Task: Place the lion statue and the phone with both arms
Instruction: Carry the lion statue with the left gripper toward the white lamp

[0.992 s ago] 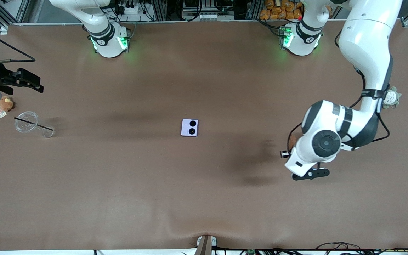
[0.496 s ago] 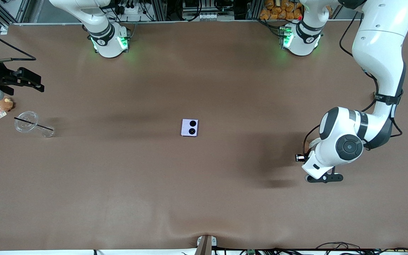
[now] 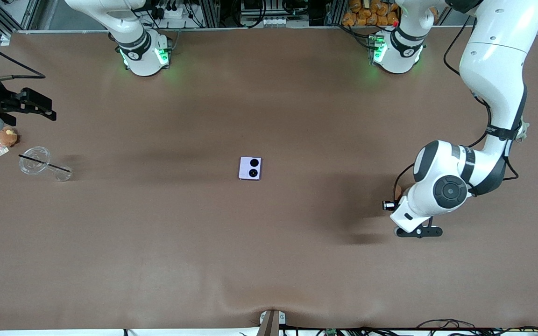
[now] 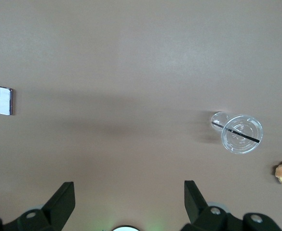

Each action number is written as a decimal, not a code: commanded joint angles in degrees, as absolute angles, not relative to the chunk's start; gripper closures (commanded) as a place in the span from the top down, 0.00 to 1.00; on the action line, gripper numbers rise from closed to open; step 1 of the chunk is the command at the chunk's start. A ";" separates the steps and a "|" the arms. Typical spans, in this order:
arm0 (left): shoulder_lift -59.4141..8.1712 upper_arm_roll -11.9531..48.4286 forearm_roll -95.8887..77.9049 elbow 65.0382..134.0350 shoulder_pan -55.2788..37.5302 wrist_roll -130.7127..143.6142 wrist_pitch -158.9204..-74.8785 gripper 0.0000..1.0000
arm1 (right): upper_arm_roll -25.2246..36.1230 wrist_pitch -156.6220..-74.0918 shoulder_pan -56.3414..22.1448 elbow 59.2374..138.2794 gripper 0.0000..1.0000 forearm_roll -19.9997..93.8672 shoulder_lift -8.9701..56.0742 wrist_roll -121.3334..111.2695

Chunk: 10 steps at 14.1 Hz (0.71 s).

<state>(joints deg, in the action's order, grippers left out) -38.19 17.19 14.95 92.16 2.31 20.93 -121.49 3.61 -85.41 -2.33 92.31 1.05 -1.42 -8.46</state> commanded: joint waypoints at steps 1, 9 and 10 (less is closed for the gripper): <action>-37.09 17.40 15.82 96.67 2.72 21.88 -125.58 0.00 | 3.78 -84.73 -1.76 91.76 1.00 0.09 -1.76 -9.84; -37.27 17.40 16.08 98.70 2.55 21.88 -126.82 0.00 | 4.13 -84.64 0.61 91.76 1.00 0.18 -1.76 -14.76; -37.35 17.40 16.08 98.70 2.64 21.88 -126.83 0.03 | 4.13 -84.73 0.70 91.76 1.00 0.18 -1.76 -15.81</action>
